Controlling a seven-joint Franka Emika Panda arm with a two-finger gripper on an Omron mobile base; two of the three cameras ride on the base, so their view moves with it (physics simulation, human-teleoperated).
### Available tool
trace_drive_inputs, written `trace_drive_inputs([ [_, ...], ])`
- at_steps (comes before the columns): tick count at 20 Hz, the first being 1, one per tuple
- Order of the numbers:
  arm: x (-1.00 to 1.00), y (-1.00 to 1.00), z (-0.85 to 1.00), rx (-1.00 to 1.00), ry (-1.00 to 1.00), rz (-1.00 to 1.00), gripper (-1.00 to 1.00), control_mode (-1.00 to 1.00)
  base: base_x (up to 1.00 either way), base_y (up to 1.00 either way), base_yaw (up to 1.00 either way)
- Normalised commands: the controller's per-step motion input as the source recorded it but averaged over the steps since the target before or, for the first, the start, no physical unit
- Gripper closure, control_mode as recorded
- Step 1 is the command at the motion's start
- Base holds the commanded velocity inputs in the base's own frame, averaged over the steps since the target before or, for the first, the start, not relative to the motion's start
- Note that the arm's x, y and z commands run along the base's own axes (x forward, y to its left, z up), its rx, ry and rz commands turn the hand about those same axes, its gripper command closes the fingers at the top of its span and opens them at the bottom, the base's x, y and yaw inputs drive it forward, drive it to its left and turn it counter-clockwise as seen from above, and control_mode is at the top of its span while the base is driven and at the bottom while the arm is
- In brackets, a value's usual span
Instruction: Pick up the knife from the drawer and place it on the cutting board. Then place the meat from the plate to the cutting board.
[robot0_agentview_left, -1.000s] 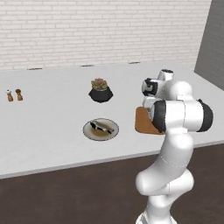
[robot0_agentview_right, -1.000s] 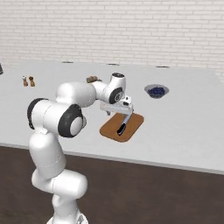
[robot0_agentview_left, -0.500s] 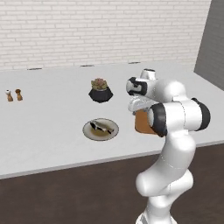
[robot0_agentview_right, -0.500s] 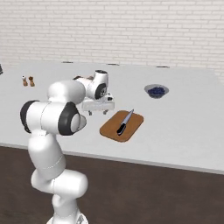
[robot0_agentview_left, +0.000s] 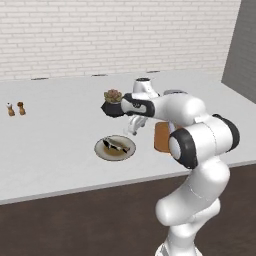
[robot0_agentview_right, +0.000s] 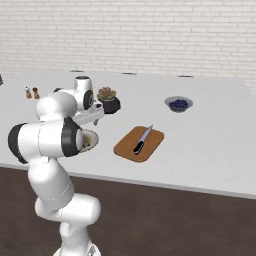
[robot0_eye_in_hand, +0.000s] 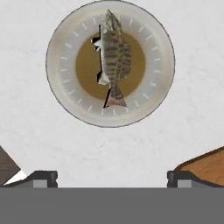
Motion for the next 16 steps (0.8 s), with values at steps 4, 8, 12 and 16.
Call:
trace_drive_inputs([
  [4,-0.35,0.88,0.0,0.0,-0.04,0.0,-1.0,-1.0,0.0,0.0,0.0],
  [8,-0.15,0.38,-0.03,0.01,-0.02,-0.05,-1.0,-1.0,0.0,0.0,0.0],
  [12,0.0,0.0,-0.01,0.0,0.0,-0.01,-1.0,-1.0,0.0,0.0,0.0],
  [16,0.06,0.0,-0.17,0.0,0.01,0.0,-1.0,-1.0,0.0,0.0,0.0],
])
